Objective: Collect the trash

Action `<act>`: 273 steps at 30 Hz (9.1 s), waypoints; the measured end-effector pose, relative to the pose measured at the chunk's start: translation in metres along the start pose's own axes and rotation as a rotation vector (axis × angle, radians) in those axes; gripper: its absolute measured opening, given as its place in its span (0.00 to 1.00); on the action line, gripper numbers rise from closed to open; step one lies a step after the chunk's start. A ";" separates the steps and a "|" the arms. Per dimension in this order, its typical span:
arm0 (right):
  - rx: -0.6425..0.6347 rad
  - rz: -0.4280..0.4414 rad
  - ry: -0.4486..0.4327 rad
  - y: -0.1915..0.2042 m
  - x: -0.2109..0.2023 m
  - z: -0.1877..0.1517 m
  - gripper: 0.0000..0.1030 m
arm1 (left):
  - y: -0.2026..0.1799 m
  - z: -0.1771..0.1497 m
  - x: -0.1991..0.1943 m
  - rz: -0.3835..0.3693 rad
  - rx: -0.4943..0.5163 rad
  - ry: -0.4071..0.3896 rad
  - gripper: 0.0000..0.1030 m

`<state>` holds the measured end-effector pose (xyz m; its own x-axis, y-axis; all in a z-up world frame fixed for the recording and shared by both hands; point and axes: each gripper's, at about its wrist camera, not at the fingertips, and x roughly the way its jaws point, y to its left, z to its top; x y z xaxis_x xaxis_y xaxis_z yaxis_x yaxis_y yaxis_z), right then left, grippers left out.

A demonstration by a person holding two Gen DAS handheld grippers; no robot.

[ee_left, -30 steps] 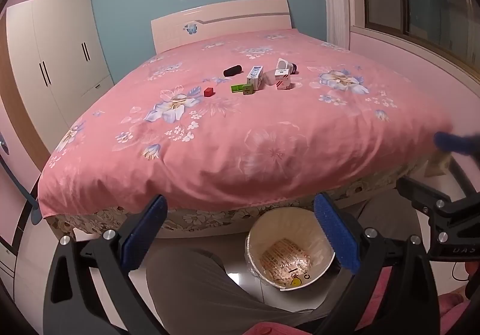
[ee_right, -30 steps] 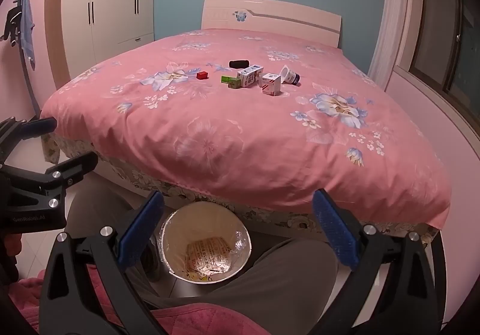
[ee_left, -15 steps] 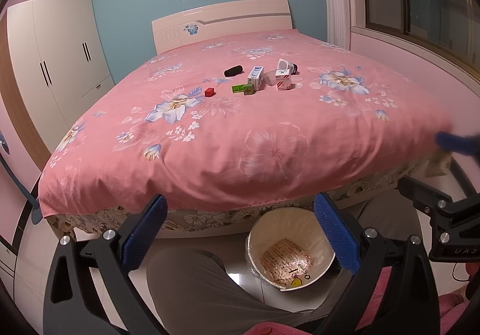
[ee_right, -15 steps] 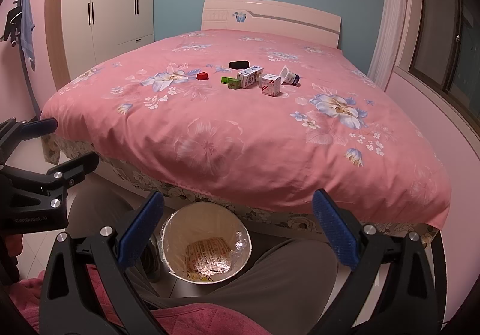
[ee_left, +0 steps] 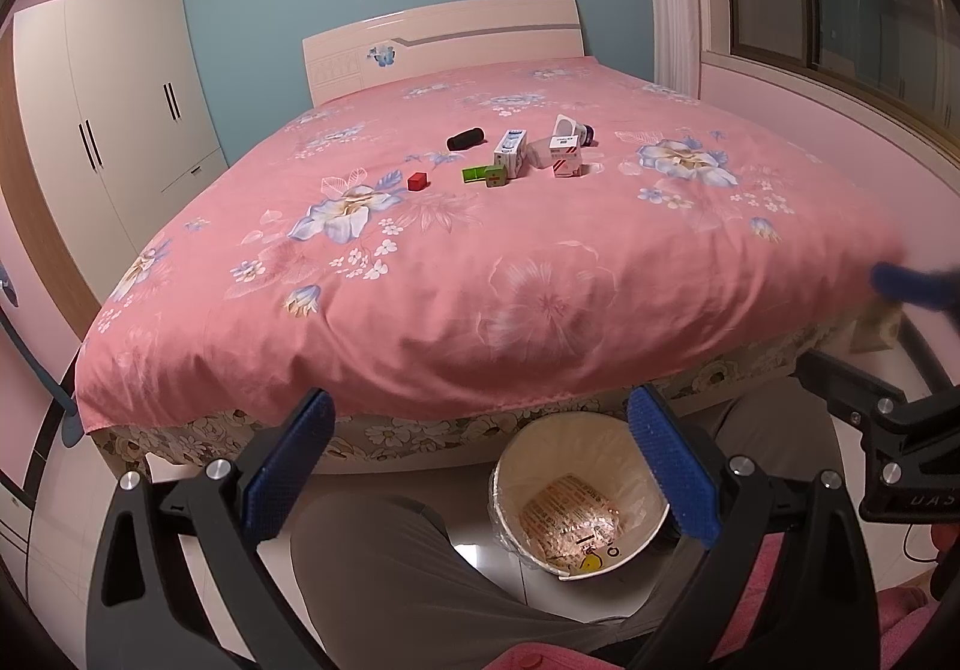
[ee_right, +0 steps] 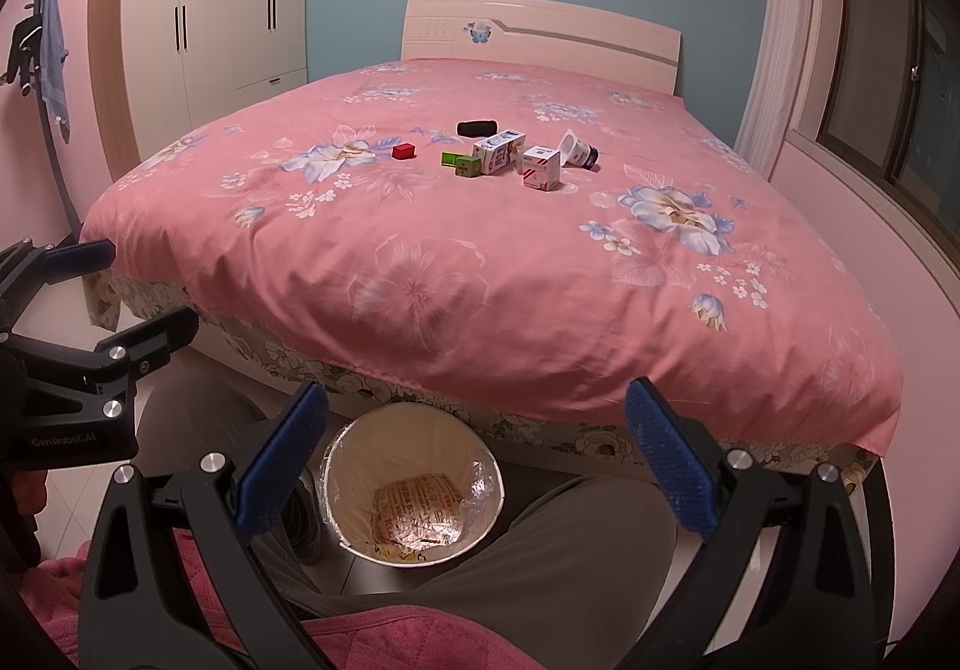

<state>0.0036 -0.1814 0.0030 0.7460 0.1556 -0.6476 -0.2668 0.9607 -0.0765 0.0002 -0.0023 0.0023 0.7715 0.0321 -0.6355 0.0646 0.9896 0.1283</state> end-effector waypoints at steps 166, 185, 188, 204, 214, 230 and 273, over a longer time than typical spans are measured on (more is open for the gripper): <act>-0.216 0.138 -0.049 -0.042 0.072 0.198 0.58 | 0.072 0.169 0.068 -0.150 0.143 -0.018 0.22; -0.251 0.218 0.270 -0.013 0.162 0.078 0.58 | 0.032 0.040 0.179 -0.252 0.145 0.337 0.22; -0.252 0.238 0.330 -0.008 0.181 0.055 0.58 | 0.024 0.014 0.200 -0.272 0.143 0.409 0.22; -0.256 0.310 0.636 0.030 0.275 -0.058 0.58 | 0.001 -0.082 0.289 -0.343 0.058 0.677 0.21; -0.219 0.341 0.813 0.045 0.329 -0.100 0.59 | -0.010 -0.113 0.339 -0.372 -0.009 0.791 0.21; 0.040 0.353 1.107 0.042 0.417 -0.173 0.59 | -0.028 -0.157 0.412 -0.435 -0.154 0.985 0.21; -0.195 0.282 0.838 0.030 0.293 -0.095 0.68 | 0.011 -0.085 0.287 -0.288 0.030 0.688 0.65</act>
<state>0.1565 -0.1284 -0.2612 -0.0315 0.0875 -0.9957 -0.5281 0.8443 0.0909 0.1687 0.0301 -0.2437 0.1516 -0.1376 -0.9788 0.2289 0.9682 -0.1007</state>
